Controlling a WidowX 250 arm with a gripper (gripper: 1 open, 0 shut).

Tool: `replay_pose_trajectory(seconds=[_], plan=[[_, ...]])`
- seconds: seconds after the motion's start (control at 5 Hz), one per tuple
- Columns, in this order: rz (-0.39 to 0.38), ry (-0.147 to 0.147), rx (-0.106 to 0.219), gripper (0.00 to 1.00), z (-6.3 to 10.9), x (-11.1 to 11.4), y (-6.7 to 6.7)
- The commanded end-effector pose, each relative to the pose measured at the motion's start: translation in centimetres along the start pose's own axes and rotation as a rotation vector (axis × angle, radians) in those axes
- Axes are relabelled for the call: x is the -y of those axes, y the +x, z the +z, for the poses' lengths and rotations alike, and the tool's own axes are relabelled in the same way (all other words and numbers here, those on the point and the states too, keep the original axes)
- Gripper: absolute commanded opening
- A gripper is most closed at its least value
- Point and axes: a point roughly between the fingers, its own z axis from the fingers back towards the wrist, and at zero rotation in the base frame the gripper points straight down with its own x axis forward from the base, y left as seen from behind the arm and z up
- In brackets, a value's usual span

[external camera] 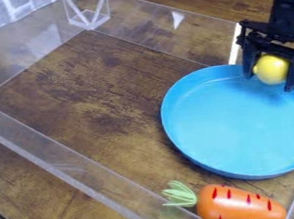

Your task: Remove the lemon from the blue tray and put it on the table

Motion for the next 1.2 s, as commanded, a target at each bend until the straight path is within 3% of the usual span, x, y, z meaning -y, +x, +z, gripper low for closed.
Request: replay_pose_trajectory(seconds=[0.0, 0.8, 1.0], plan=[[-0.011, -0.006, 0.128, 0.00, 5.6, 0.3, 0.3], [0.000, 0.028, 0.141, 0.00, 7.8, -0.5, -1.1], [0.027, 0.052, 0.168, 0.00, 10.1, -1.4, -2.3]])
